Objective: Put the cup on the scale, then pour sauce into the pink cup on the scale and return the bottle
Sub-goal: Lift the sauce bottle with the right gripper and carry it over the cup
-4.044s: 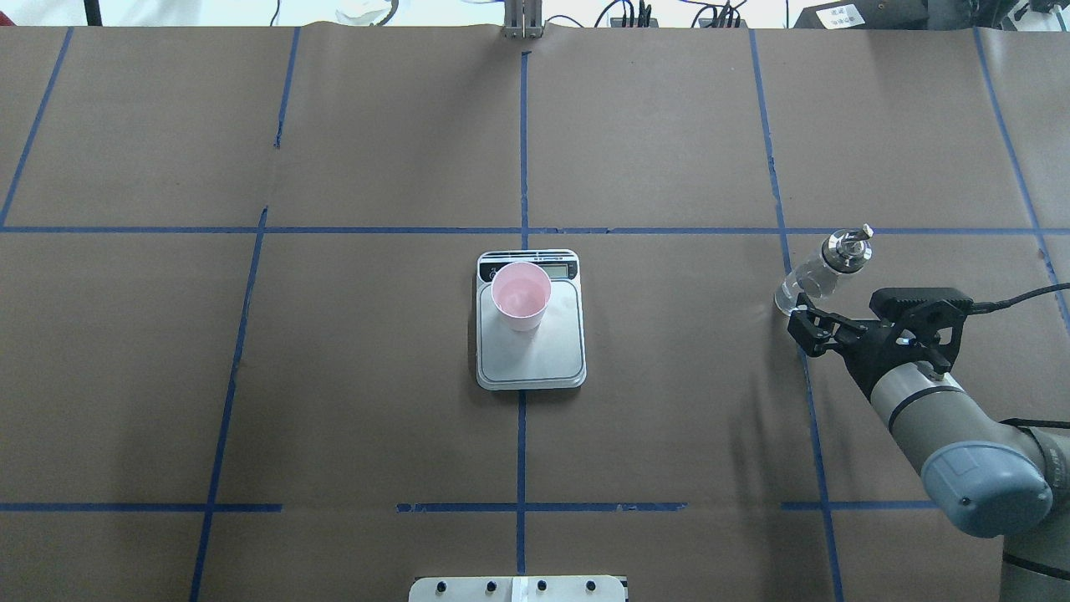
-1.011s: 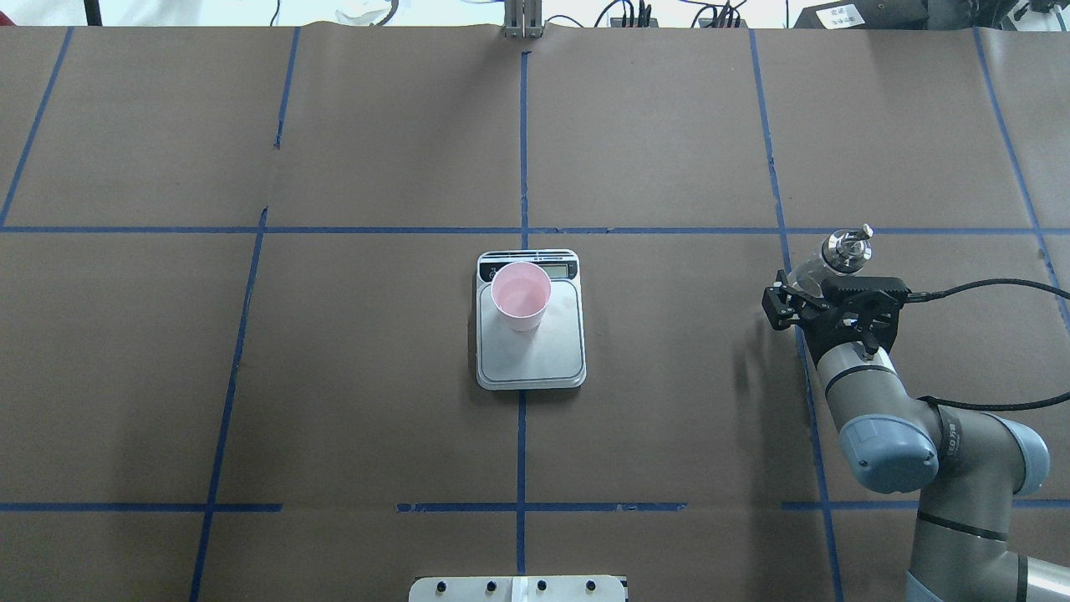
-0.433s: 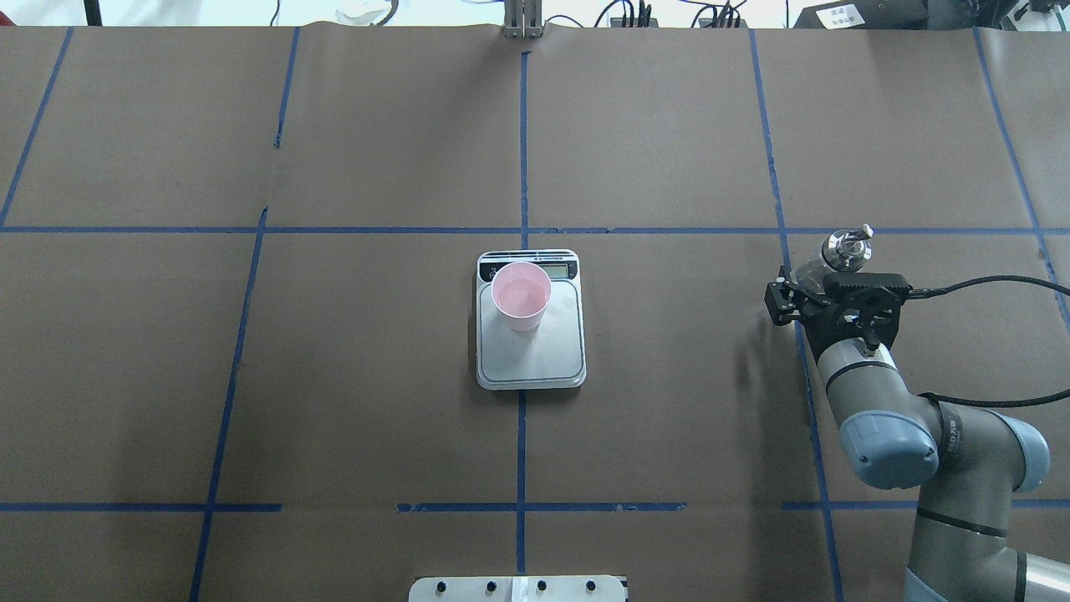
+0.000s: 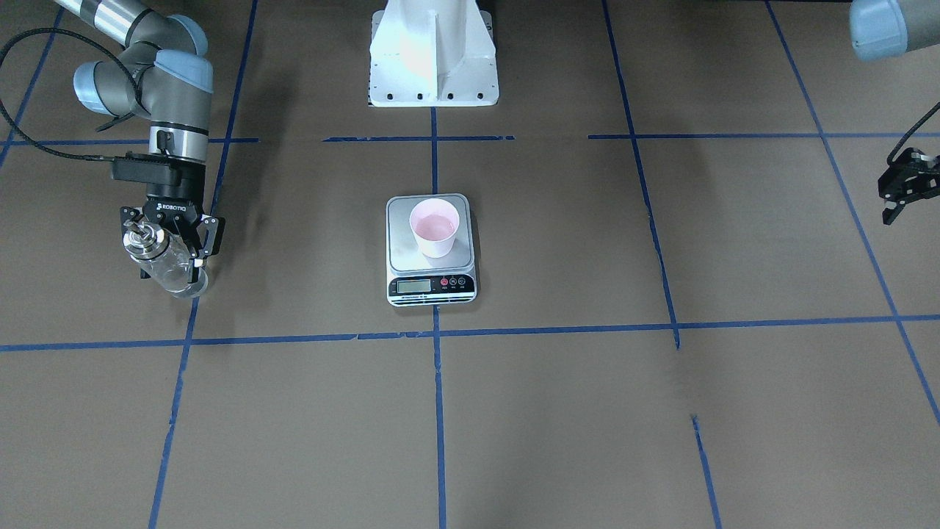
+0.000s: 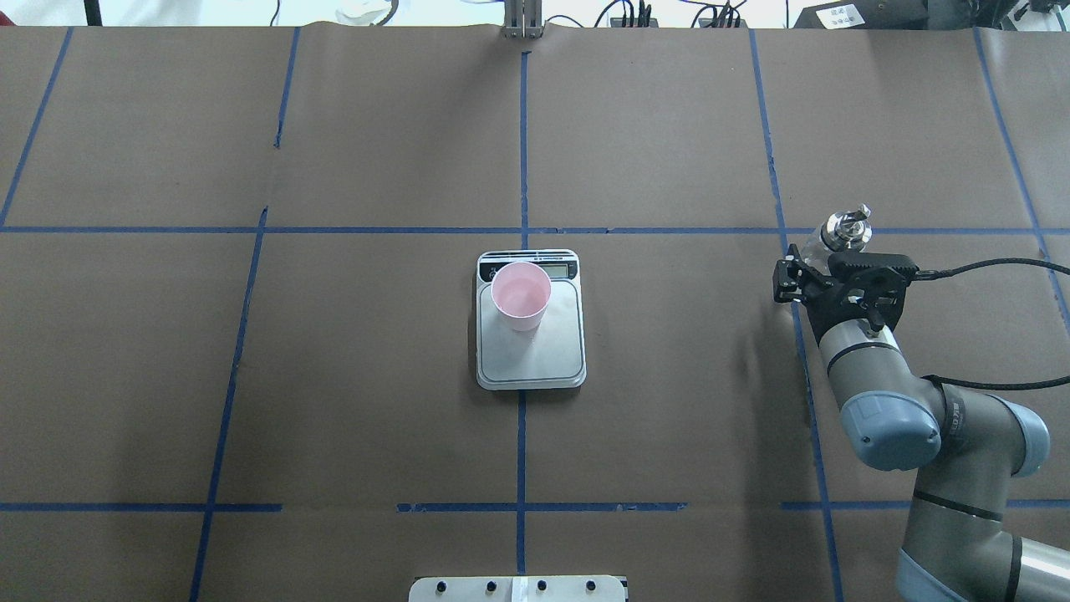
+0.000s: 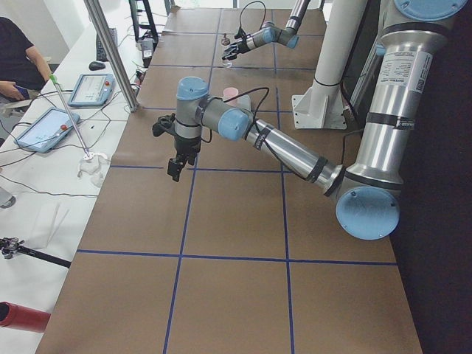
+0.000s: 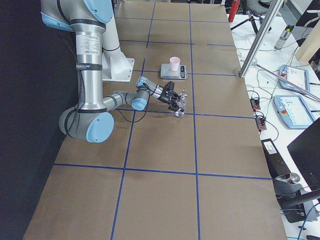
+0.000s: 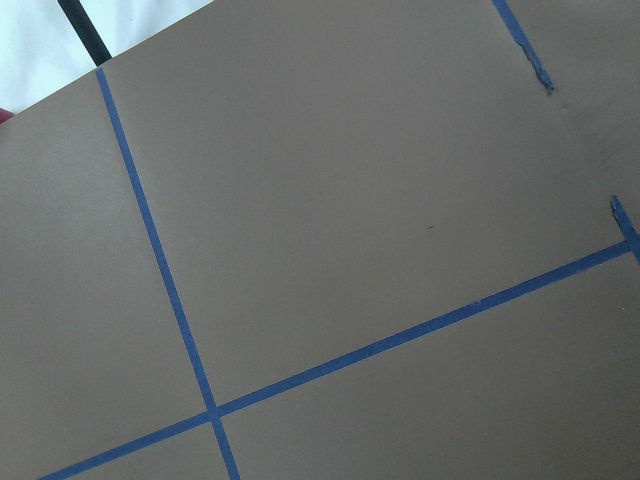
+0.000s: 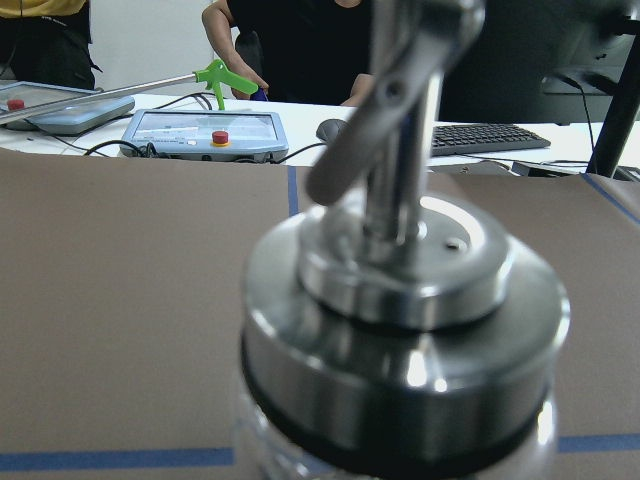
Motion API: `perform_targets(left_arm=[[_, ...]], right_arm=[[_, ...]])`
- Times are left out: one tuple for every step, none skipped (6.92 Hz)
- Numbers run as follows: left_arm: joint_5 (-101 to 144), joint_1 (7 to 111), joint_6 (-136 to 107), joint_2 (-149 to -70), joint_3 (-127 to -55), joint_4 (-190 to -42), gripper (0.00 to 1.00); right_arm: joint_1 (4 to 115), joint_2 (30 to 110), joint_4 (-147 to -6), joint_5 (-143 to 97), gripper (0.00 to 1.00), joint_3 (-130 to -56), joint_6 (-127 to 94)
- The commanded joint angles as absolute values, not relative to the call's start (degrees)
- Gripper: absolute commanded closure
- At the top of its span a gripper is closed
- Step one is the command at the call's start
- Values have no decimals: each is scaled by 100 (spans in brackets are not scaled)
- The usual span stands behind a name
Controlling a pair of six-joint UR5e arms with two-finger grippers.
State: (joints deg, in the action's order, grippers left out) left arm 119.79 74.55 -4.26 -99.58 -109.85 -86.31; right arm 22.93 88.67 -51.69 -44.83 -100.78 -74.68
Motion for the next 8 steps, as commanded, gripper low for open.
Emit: perform_targets(left_arm=[[11979,7488,-396,-9958,-10986,-8631,0],[11979,7514,-361,-9949,-11021,-8631,0],[11979,7515,-360,-9949,-11021,-8631,0],[11979,7515,-369,-9949,-11021,-8631,0],[11979,7532,-308,-9810,-10995,-8657,0],[12006,7645,-151,-9548,-10995,-8692,0],[12389,7995,-149,-9336,-10986,-8936,0],[12540,8442,-132,-9334,-10751,-9069,0]], right_arm=[[2469,8771,-5194,-4692,100,-10447,-7104],[2470,8771,-5220,-4693,100,-10589,-6823],[2487,8771,-5221,-4702,100,-10713,-6585],[2566,8632,-5360,-4737,100,-10714,-6366],[2540,8570,-5370,-4720,100,-10766,-6355],[2566,8413,-5388,-4676,100,-10801,-6198],[2566,8394,-5422,-4519,100,-10793,-5579],[2558,8376,-5432,-4422,100,-10793,-5276]])
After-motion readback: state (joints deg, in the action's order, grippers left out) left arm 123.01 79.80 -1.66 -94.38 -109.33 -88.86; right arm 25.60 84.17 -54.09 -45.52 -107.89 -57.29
